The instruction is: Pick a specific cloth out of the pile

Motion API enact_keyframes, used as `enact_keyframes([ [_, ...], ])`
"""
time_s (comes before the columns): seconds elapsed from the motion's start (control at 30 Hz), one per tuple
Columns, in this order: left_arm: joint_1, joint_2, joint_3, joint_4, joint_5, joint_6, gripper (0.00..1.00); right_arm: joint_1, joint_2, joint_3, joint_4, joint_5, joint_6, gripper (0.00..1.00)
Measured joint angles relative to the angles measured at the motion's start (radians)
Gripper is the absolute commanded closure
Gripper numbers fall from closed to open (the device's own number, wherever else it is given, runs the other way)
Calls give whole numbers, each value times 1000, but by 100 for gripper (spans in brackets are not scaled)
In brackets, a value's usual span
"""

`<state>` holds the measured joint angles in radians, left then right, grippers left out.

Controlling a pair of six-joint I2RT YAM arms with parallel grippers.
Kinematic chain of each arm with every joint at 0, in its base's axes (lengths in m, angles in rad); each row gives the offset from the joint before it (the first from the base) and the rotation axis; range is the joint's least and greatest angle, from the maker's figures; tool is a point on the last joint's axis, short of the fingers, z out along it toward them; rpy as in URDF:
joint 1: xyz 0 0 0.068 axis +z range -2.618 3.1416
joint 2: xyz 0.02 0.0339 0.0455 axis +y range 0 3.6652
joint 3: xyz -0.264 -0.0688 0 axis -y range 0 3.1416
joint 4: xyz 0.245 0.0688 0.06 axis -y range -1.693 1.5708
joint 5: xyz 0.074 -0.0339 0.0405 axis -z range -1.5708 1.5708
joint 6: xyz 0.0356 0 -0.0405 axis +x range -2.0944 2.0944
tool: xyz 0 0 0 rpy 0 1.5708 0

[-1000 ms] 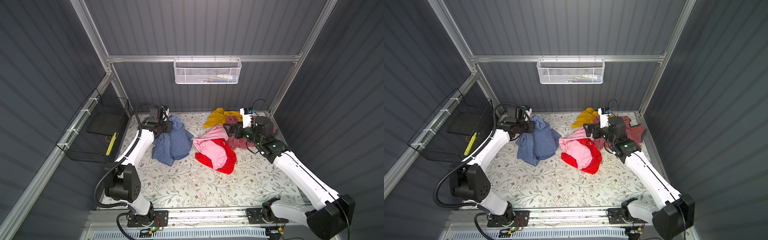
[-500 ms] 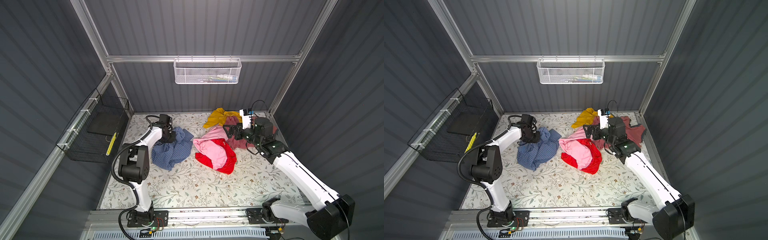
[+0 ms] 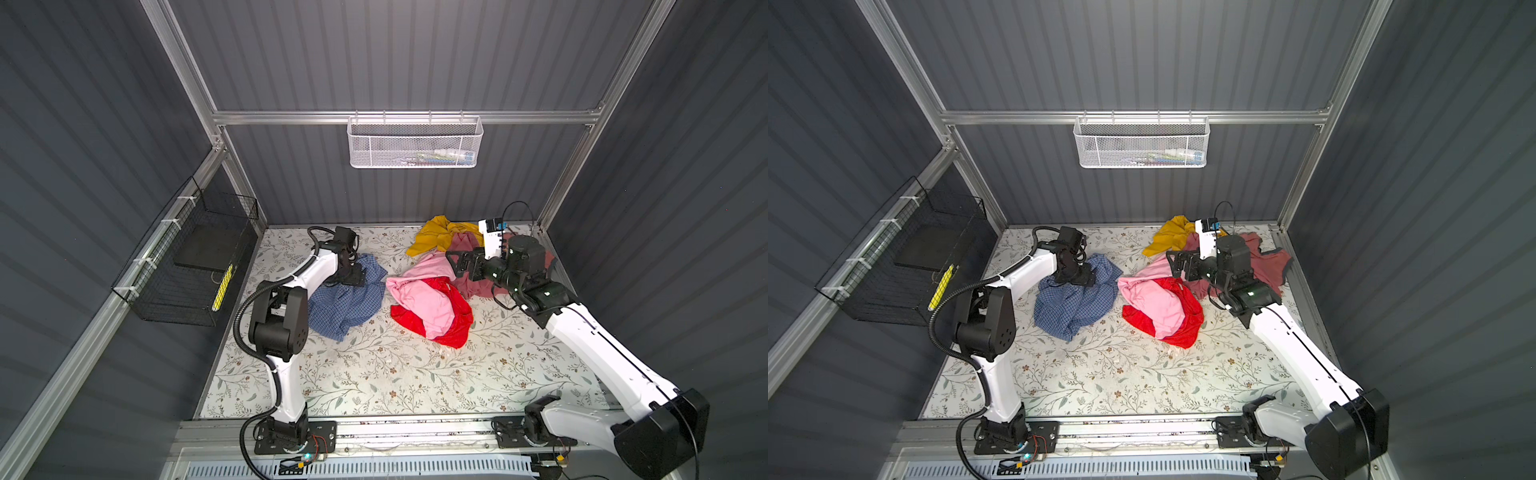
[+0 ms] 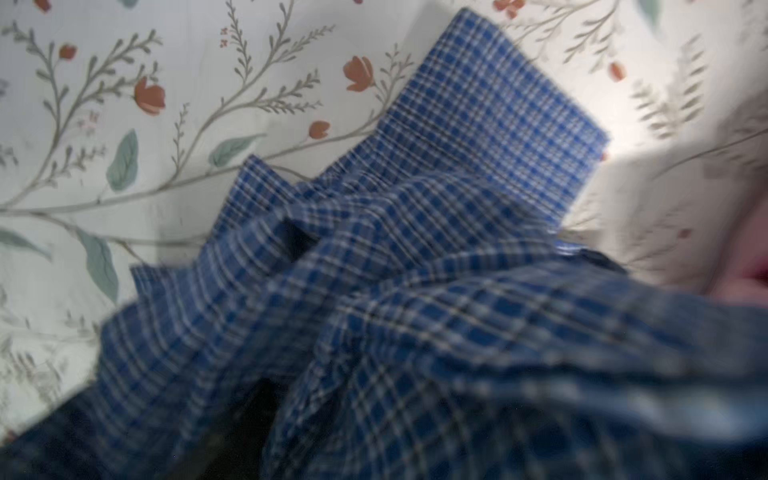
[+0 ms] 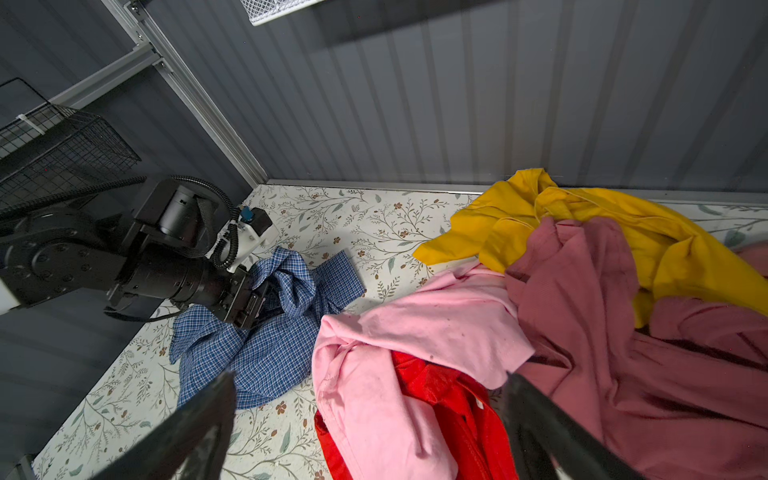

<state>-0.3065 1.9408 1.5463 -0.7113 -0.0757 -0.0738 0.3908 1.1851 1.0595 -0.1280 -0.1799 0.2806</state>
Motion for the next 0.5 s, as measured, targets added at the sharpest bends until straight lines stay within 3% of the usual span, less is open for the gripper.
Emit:
enact_keyframes([
  [0.2,-35,-101,26,-79,-32,29,3,0,-1,0,-6,1,-1,1],
  [0.5,-77,-108,-53,-120,15,49,2,0,-1,0,-24,9,-12,1],
])
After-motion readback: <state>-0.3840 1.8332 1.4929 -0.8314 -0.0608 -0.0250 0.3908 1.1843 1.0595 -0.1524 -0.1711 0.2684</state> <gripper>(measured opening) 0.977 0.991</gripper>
